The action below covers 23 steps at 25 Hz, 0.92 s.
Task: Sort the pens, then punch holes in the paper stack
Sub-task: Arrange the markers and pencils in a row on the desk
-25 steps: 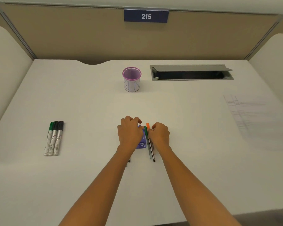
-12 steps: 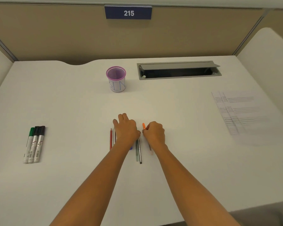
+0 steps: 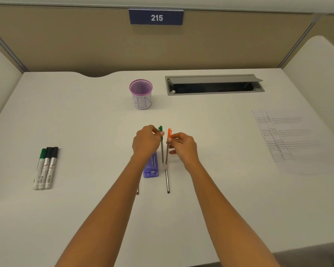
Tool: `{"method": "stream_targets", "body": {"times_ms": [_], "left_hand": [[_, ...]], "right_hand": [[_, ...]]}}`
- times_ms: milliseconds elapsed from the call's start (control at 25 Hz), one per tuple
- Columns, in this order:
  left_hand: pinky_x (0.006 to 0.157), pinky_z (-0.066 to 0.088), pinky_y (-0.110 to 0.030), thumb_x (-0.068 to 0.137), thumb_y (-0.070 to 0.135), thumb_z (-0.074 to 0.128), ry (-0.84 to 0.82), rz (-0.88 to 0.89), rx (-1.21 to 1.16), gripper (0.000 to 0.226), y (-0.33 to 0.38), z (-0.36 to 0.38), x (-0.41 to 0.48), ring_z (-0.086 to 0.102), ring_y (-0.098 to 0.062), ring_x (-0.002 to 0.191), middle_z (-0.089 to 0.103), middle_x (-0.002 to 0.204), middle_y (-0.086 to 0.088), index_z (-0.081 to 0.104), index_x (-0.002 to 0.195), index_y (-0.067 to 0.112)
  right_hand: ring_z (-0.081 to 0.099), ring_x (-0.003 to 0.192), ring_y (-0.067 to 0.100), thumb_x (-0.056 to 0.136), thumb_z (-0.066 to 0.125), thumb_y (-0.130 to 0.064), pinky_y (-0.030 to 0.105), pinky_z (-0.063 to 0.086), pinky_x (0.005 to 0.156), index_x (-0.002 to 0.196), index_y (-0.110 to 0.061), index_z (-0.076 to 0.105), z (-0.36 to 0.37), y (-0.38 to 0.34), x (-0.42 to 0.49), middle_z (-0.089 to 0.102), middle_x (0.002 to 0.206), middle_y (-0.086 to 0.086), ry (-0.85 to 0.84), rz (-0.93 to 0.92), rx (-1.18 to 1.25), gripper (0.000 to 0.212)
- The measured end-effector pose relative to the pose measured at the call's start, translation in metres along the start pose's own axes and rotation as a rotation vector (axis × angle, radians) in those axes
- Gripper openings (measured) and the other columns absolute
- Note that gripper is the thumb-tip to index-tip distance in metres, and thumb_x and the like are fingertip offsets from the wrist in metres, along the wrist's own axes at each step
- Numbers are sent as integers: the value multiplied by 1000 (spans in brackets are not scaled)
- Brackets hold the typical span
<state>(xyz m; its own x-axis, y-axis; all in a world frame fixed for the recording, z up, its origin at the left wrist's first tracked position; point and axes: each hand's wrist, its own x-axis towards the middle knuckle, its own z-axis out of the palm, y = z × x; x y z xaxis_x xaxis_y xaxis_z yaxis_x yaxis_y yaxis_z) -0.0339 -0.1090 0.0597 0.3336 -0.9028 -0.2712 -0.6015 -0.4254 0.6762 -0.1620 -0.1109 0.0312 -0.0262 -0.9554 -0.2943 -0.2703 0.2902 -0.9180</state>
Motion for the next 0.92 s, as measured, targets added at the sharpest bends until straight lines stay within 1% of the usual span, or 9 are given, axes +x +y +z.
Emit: {"method": "stream_targets", "body": {"times_ms": [80, 160, 320, 440, 600, 680, 760, 840, 920], "left_hand": [[78, 53, -32, 92, 35, 58, 42, 15, -127, 26, -1, -18, -7, 72, -22, 81, 75, 96, -7, 64, 105, 13], [75, 50, -28, 93, 31, 58, 97, 47, -199, 24, -4, -35, -15, 73, -20, 79, 76, 95, -7, 64, 107, 12], [87, 56, -41, 93, 22, 59, 187, 71, -304, 26, -20, -73, -22, 73, -25, 85, 74, 99, -12, 63, 115, 9], [93, 54, -46, 92, 17, 60, 216, 32, -321, 29, -52, -105, -22, 70, -28, 94, 74, 105, -14, 64, 121, 11], [95, 53, -45, 89, 19, 65, 240, -86, -375, 32, -110, -140, -24, 69, -26, 98, 75, 103, -12, 67, 120, 14], [92, 53, -39, 87, 21, 68, 263, -141, -351, 32, -143, -153, -22, 69, -25, 96, 75, 101, -13, 69, 118, 14], [83, 51, -32, 87, 21, 67, 275, -174, -255, 29, -173, -160, -21, 67, -21, 87, 75, 98, -13, 71, 114, 12], [71, 45, -26, 90, 15, 62, 290, -196, -118, 24, -197, -163, -19, 58, -19, 78, 74, 99, -15, 72, 111, 9], [63, 44, -26, 90, 9, 59, 296, -208, -12, 21, -214, -162, -15, 56, -23, 74, 73, 97, -17, 73, 105, 6]], "right_hand": [[73, 82, 22, 90, 65, -18, 28, 61, 67, 98, -12, 66, 10, -19, -3, 74, 91, 9, -27, -72, 55, 10], [74, 81, 18, 90, 65, -20, 23, 60, 68, 99, -18, 66, 24, -35, -6, 73, 90, 5, -45, -149, 73, 10], [71, 85, 15, 90, 66, -18, 21, 56, 76, 117, -15, 67, 62, -57, -12, 72, 99, 1, -106, -236, 54, 27], [68, 75, 8, 87, 70, -19, 10, 53, 67, 114, -13, 70, 108, -70, -21, 70, 93, -6, -183, -265, 28, 28], [69, 68, 10, 84, 71, -11, 23, 60, 73, 108, -10, 73, 176, -74, -36, 71, 90, 1, -266, -119, 64, 24], [70, 66, 10, 82, 72, -8, 18, 59, 66, 107, -9, 73, 210, -68, -44, 72, 90, 2, -304, -11, 64, 25], [72, 68, 15, 80, 72, -5, 17, 58, 60, 104, -9, 74, 241, -60, -53, 74, 92, 6, -326, 77, 37, 24], [73, 73, 22, 78, 73, -4, 20, 57, 56, 100, -9, 75, 269, -52, -59, 75, 94, 9, -326, 131, -35, 22], [74, 78, 27, 76, 75, -4, 26, 58, 58, 96, -10, 76, 288, -46, -63, 75, 92, 10, -325, 164, -107, 20]]}}
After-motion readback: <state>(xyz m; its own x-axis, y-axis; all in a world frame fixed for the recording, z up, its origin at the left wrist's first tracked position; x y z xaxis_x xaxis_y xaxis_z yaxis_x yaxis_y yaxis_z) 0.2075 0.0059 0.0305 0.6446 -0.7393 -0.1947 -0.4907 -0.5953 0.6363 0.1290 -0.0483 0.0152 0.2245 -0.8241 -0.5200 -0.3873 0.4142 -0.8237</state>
